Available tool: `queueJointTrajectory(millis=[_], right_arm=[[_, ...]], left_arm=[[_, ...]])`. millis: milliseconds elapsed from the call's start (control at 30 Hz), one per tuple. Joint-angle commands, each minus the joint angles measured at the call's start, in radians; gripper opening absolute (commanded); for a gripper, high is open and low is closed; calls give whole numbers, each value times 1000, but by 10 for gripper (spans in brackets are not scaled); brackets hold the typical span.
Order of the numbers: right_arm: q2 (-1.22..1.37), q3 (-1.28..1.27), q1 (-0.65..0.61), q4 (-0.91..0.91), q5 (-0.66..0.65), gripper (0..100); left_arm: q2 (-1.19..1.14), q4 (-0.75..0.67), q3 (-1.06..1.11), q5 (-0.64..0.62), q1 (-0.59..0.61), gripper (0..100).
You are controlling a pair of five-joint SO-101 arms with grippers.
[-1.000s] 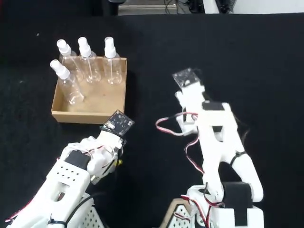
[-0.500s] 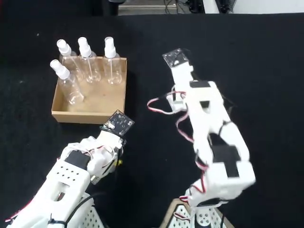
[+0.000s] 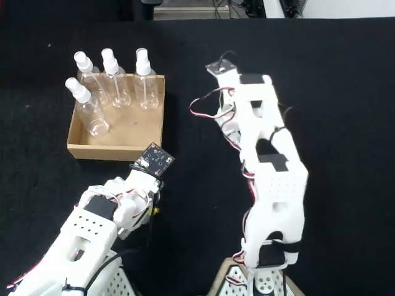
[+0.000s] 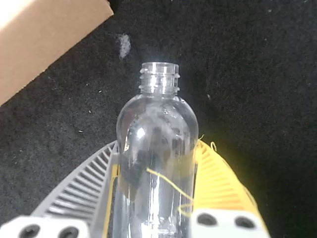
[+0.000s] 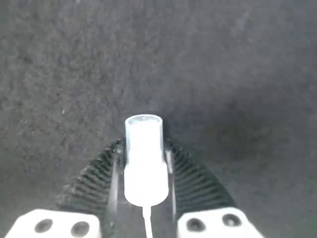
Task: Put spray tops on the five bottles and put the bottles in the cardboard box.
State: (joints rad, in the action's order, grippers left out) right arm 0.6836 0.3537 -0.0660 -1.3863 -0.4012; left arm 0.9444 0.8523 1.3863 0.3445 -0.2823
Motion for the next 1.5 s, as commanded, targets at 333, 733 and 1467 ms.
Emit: queueJointTrajectory(millis=[333, 733, 1467], right_arm=[[-332, 318, 112, -362, 6, 11], [-932, -24, 26, -212, 216, 11], [-1372, -314, -348, 557, 571, 12]], left_arm=[[17, 86, -47, -6, -13, 30], [786, 278, -85, -17, 16, 29], [810, -770, 315, -222, 107, 30]])
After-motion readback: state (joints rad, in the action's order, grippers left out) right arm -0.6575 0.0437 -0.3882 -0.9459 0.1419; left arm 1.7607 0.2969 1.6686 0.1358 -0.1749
